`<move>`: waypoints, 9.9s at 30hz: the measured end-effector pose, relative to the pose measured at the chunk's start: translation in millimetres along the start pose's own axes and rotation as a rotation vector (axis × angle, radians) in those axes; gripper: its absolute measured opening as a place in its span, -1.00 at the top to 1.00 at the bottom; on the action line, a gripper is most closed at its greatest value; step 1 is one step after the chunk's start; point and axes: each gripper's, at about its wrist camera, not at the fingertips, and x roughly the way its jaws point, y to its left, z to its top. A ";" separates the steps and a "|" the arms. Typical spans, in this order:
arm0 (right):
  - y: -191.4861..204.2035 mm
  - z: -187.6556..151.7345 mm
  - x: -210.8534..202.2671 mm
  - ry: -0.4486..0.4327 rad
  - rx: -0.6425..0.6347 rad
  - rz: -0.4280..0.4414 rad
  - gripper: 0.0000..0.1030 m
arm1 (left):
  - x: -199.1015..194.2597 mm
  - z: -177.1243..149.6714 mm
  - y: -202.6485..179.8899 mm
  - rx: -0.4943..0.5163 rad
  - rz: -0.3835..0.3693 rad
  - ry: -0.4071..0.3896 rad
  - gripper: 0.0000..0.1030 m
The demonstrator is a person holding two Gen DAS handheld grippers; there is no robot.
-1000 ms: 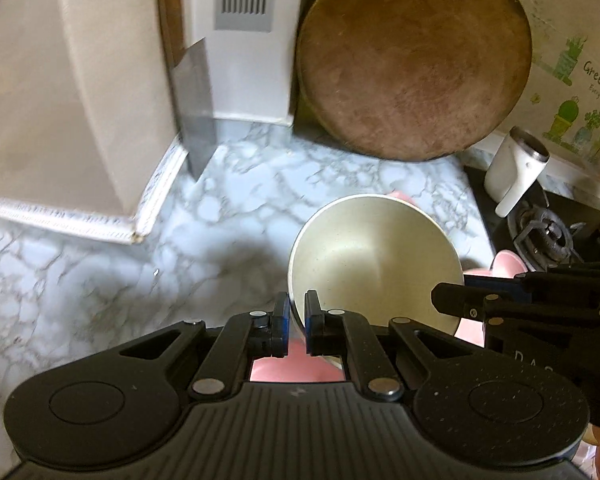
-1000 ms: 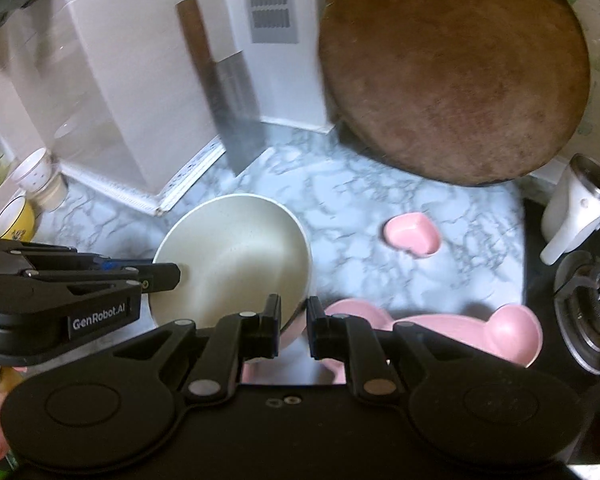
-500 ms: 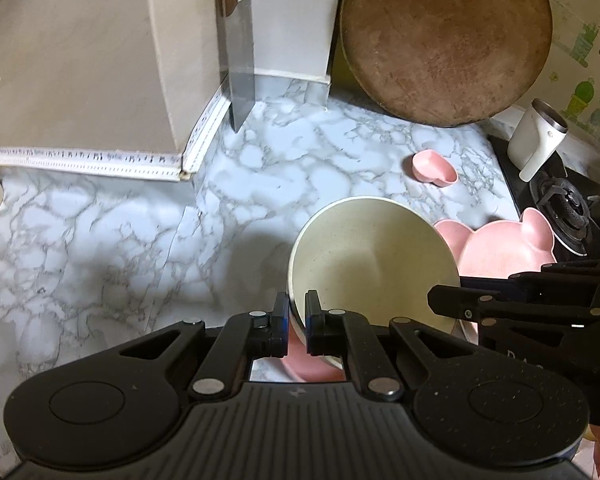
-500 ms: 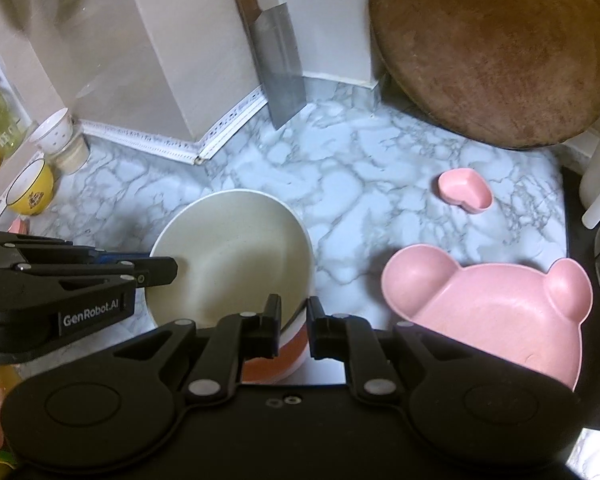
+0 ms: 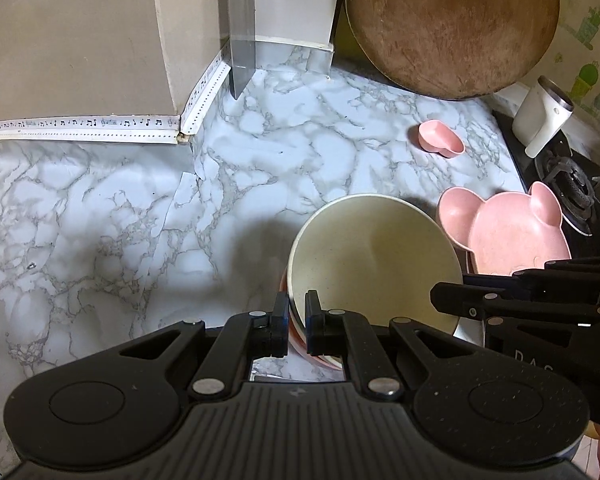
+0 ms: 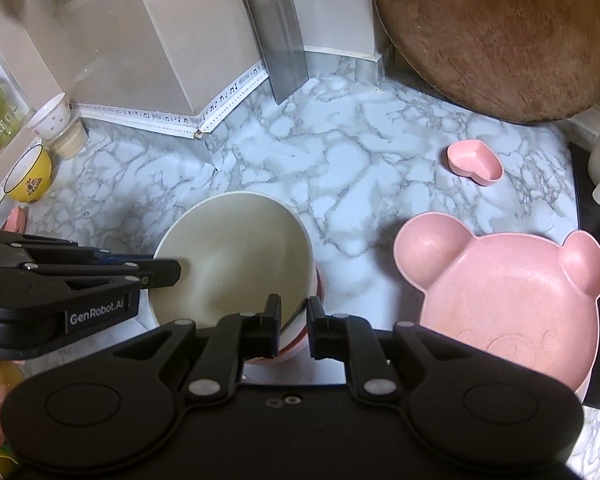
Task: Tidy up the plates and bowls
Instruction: 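Lower the cream bowl into the pink round bowl with both grippers, then open both grippers and lift them off the cream bowl rim, then move both open grippers to the small pink heart-shaped dish, then close both grippers on the pink heart dish rim, then lift the pink heart dish and carry it over the cream bowl, then lower the heart dish into the cream bowl and open both grippers, then move both grippers to the cream bowl rim and close them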
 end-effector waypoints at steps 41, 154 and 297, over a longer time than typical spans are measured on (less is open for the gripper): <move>-7.4 0.7 10.0 0.044 0.027 0.026 0.59 | 10.5 4.5 3.3 0.007 0.014 0.002 0.88; -225.6 102.7 61.5 -0.020 0.212 0.036 0.94 | 158.4 171.5 -159.9 0.007 -0.110 0.090 0.89; -41.2 6.0 26.6 -0.011 0.154 0.025 -0.15 | 26.7 -14.7 35.5 -0.117 -0.018 -0.041 -0.37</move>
